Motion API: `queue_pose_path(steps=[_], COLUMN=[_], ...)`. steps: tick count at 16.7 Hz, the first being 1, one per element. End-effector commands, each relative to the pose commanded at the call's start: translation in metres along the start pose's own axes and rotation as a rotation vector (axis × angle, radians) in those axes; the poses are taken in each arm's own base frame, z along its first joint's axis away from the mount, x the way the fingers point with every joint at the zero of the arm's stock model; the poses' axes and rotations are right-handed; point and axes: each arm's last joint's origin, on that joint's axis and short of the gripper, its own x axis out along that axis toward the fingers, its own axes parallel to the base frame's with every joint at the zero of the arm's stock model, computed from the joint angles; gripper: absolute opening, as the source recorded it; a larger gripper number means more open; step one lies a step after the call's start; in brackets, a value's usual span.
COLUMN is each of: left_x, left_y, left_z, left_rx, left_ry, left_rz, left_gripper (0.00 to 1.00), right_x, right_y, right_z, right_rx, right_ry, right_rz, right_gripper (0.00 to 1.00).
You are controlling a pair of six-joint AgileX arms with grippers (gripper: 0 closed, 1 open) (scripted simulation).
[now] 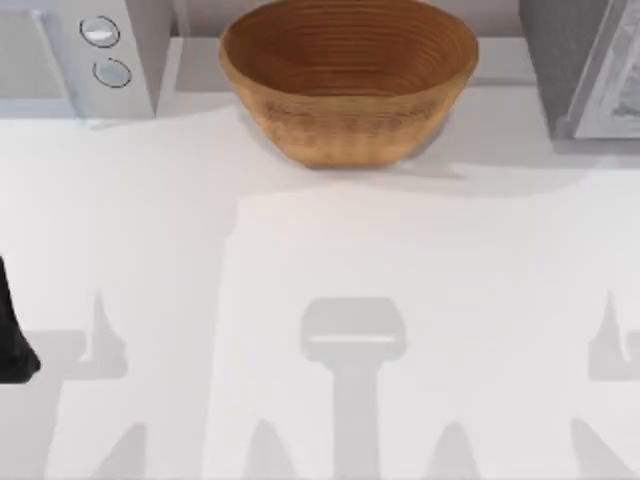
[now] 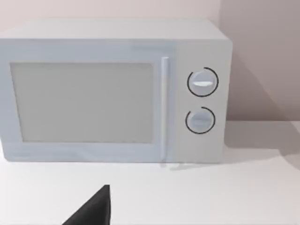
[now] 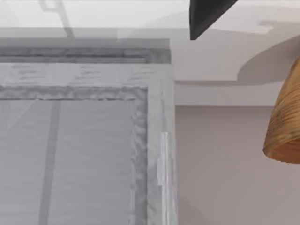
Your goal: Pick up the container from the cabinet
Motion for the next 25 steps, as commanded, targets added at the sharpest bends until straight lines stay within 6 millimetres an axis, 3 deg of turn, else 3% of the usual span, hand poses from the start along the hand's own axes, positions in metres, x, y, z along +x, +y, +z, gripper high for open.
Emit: queue_pose_path(steps=[4, 7, 12, 18, 21, 25], left_x=[0.0, 0.0, 0.0, 0.0, 0.0, 0.0], left_y=[0.0, 0.0, 0.0, 0.0, 0.0, 0.0], left_z=[0.0, 0.0, 0.0, 0.0, 0.0, 0.0], left_rx=[0.0, 0.0, 0.0, 0.0, 0.0, 0.0], left_ry=[0.0, 0.0, 0.0, 0.0, 0.0, 0.0], left_rz=[0.0, 0.0, 0.0, 0.0, 0.0, 0.0], left_gripper=[1.0, 1.0, 1.0, 1.0, 1.0, 1.0], right_x=[0.0, 0.001, 0.016, 0.067, 0.098, 0.134], right_y=[0.0, 0.001, 0.006, 0.019, 0.029, 0.042], right_z=[0.008, 0.041, 0.138, 0.265, 0.308, 0.34], right_rx=[0.001, 0.002, 0.001, -0.001, -0.001, 0.0], right_ry=[-0.001, 0.005, 0.011, 0.0, -0.004, -0.003], right_rz=[-0.005, -0.014, -0.018, -0.014, -0.009, -0.003], right_gripper=[1.0, 1.0, 1.0, 1.0, 1.0, 1.0])
